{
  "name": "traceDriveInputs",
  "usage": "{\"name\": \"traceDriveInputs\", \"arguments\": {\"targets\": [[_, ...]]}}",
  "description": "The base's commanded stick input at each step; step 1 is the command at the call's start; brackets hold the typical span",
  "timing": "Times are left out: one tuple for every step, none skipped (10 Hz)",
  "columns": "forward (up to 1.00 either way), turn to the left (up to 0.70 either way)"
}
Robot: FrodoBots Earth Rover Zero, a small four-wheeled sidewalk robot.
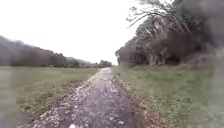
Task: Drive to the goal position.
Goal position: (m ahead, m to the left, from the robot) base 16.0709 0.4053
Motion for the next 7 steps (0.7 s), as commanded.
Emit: {"name": "traceDriveInputs", "arguments": {"targets": [[0.70, 0.35], [0.70, 0.30], [0.70, 0.17], [0.70, 0.04], [0.70, 0.03], [0.70, 0.02], [0.70, 0.02]]}}
